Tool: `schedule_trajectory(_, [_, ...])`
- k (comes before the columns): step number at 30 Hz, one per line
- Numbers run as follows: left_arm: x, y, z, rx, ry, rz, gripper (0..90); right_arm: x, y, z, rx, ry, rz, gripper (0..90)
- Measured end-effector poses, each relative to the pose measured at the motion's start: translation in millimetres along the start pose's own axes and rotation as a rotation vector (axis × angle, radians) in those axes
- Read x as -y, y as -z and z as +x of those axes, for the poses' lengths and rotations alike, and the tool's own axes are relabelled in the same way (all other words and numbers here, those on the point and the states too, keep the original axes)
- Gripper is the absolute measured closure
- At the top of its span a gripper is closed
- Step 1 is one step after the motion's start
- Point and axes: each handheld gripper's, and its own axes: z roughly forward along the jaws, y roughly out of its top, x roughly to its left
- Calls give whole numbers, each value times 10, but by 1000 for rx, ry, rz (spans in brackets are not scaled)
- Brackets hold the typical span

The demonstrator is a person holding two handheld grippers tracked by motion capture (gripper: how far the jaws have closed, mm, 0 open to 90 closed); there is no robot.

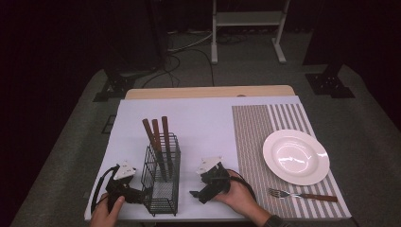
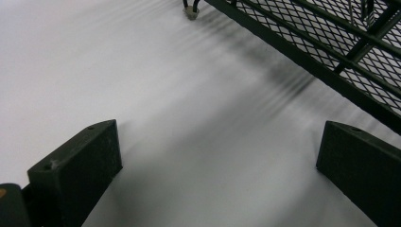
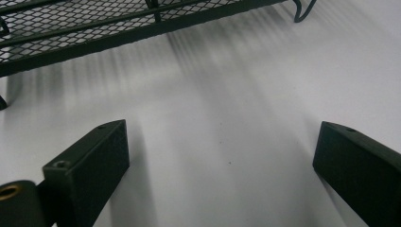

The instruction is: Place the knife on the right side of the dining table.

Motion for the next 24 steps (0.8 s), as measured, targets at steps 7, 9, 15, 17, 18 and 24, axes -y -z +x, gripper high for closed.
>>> schedule_trajectory(7, [2,-2,-1,0,3,-3,0,-27,11,14,13,-4,16,58])
schedule_trajectory(9, [1,-1,0,1,3,-2,0,-37,9,17,13,-9,22,57])
schedule_trajectory(15, [0,1,-2,0,2,-1,0,-68,36,-14,12,-38,22,58])
schedule_trajectory(17, [0,1,-2,0,1,0,0,-86,55,-37,17,-44,10,57])
schedule_trajectory(18, [-2,-2,-1,1,3,0,0,-86,60,-46,17,-47,10,57])
schedule_trajectory(24, [-2,-1,-4,-1,1,0,0,-96,65,-89,13,-58,16,57])
